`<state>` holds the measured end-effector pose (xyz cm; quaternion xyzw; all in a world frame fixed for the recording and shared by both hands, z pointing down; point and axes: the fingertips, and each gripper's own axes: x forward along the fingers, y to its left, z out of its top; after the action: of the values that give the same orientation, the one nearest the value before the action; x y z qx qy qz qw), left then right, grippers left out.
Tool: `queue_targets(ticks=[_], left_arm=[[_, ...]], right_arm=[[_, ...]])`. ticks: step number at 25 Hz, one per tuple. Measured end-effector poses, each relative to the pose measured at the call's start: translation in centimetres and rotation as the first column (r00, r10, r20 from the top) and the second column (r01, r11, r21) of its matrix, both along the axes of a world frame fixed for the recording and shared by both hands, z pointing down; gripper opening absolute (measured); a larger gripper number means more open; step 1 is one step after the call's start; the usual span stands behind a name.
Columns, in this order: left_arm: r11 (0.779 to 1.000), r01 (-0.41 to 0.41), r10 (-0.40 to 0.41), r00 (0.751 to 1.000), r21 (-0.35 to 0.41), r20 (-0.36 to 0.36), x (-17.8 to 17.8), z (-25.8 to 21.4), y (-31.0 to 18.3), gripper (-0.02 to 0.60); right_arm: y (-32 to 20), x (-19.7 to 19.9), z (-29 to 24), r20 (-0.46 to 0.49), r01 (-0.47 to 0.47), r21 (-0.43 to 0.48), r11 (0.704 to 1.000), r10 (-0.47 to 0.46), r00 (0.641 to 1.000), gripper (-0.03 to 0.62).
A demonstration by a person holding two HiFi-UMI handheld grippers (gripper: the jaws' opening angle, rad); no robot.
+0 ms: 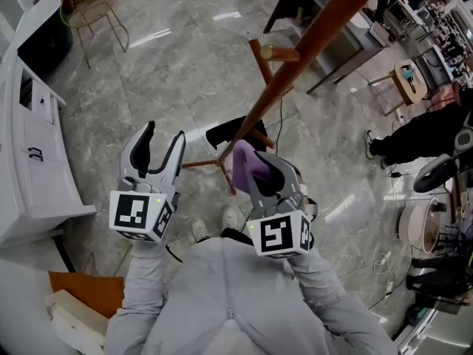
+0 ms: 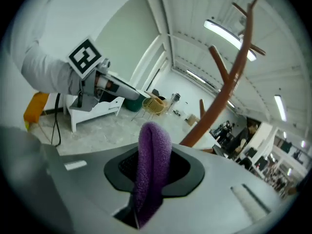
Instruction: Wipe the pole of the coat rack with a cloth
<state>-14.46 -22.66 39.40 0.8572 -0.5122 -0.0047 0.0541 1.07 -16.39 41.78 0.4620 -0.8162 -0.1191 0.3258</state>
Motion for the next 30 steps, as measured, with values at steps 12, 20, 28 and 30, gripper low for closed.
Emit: queue_targets(ticks=[12,20,28,30], left_arm=[[1.0,-0.016,0.016,1.0,-0.001,0.009,1.1,-0.2,0.5,0.267],[1.0,0.014,-0.014,1.0,-0.006,0.022,0.7,-0.2,1.1,0.267],[0.998,0.054,-0.053,0.998,-0.022,0.021,-0.8,0.6,1.5,0.267],[0.998,0.055,-0.054,0.998,-0.021,0.02,-0.8,0.6,1.6,0.267]], right_arm=[[-6.4,10.6,-1.3,-0.297,-0.142,0.164,0.976,0.186,0.937,0.069],[-8.3,6.3,7.2,-0.64,0.205,-0.126,0.971,-0.237,0.731,0.069],[-6.7,3.6,11.9,-0.733,0.308,-0.314,0.898,-0.436,0.522,0.069],[-6.4,3.7,12.4,-0.744,0.311,-0.33,0.891,-0.449,0.496,0.069]])
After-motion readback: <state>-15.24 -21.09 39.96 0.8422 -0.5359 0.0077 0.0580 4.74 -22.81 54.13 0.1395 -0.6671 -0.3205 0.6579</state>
